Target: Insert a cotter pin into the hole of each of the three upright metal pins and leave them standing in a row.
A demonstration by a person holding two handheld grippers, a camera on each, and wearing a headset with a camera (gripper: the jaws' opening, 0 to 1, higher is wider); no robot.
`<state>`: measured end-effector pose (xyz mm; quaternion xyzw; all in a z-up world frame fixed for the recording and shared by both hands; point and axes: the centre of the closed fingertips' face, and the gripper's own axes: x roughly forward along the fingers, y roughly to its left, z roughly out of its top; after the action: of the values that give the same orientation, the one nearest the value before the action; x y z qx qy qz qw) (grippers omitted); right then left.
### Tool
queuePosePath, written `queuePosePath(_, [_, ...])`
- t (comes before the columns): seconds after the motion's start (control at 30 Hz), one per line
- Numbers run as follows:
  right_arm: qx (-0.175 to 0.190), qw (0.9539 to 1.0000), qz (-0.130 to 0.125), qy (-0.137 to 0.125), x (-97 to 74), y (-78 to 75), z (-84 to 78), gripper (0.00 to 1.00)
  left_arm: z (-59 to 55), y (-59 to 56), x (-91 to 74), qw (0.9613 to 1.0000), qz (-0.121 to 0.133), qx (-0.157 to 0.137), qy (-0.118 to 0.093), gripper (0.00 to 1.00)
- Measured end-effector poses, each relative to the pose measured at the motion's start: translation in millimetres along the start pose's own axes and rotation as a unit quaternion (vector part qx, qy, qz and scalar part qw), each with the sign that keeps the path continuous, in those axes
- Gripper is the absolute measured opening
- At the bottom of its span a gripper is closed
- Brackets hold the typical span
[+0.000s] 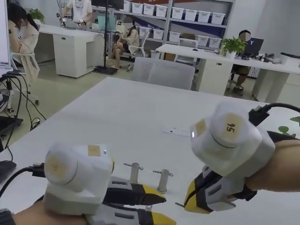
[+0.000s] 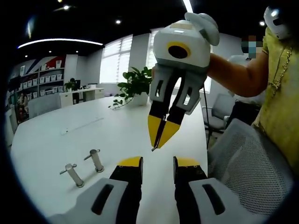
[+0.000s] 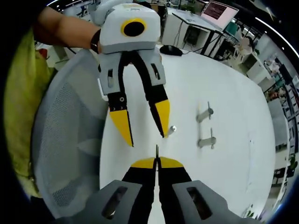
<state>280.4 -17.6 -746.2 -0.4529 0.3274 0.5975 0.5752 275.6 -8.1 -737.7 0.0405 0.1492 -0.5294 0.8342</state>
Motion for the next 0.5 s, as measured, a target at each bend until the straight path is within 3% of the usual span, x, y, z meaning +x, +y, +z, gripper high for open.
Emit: queuePosePath(0.5, [-0.021,0.9997,0.015,0.005,4.9,6.8,4.6,0.02,0.6,-2.0,7.1,0.9998,-0.007,0.019,0.003,0.06])
